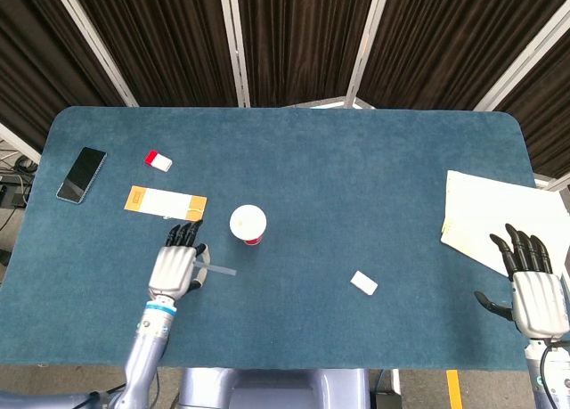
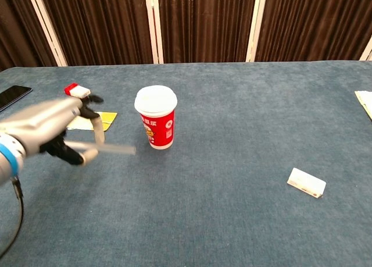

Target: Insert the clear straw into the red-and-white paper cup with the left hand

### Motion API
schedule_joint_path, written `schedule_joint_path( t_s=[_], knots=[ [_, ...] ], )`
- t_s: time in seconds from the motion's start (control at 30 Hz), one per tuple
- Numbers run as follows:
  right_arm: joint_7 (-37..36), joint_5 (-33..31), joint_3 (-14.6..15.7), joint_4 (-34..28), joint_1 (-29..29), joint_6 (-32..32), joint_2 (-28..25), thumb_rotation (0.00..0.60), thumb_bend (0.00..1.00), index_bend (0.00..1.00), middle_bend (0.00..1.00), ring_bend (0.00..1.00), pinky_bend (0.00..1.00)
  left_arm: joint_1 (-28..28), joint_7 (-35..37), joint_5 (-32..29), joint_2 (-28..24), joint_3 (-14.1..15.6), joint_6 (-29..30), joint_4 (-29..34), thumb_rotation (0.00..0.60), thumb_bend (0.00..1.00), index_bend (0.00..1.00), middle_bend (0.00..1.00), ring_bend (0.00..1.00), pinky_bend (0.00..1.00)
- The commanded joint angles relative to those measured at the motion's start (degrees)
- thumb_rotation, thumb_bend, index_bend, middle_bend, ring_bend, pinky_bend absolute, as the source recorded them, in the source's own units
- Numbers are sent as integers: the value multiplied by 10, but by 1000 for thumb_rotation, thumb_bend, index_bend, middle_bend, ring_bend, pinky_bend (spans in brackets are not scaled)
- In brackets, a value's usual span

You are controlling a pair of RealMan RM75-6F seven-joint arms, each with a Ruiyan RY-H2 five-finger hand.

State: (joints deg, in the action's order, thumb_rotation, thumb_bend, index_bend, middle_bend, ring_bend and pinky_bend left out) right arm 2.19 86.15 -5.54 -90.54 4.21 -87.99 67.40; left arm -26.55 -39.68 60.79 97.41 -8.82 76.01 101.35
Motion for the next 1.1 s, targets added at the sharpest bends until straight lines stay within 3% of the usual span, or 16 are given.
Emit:
schedule_joint_path(
  t_s=[0.03,0.2,0.33,0.5,0.6,0.77,1.1],
  knots=[
    [2,-1,0,0,0,0,1,600,125,109,0,0,0,17,62,43,-70,-19,23,89,600,440,568,21,0,0],
    [5,-1,0,-1,0,1,2,600,125,108,0,0,0,27,151,30,-124,-64,19,187,600,439,570,32,0,0],
    [6,-4,1,-3,0,4,1,600,125,109,0,0,0,16,242,-44,-154,-131,-15,244,600,440,571,31,0,0],
    [1,-8,0,-5,1,8,-1,600,125,109,0,0,0,-21,327,-152,-166,-210,-76,235,600,440,570,32,0,0],
    [-2,-12,0,-6,2,14,-2,600,125,109,0,0,0,-39,372,-196,-160,-239,-106,216,600,440,570,32,0,0],
    [-10,-28,-5,-6,7,31,-1,600,125,108,0,0,0,-86,409,-229,-136,-252,-163,152,600,440,570,32,0,0],
    [-21,-44,-8,-16,8,42,-7,600,126,108,0,0,0,-154,456,-230,-63,-240,-198,54,600,439,570,32,0,0]
  ],
)
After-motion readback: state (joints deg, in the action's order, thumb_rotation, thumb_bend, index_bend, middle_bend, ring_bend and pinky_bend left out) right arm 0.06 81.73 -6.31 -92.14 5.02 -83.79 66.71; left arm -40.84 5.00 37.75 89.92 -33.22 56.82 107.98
